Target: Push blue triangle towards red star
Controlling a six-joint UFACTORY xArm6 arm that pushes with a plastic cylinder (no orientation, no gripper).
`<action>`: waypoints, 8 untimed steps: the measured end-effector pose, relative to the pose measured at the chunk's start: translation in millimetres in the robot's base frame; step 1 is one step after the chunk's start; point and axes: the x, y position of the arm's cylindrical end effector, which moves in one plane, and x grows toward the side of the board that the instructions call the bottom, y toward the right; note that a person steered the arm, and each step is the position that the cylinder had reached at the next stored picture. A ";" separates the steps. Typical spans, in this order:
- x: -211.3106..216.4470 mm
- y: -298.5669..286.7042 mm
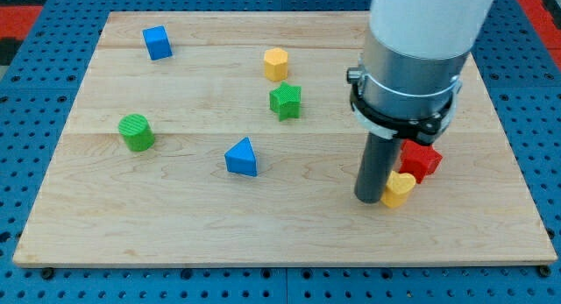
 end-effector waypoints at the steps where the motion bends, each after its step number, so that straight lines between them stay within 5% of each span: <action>1: 4.1 -19.0; 4: 5.3 -118.4; 8: 1.4 -138.0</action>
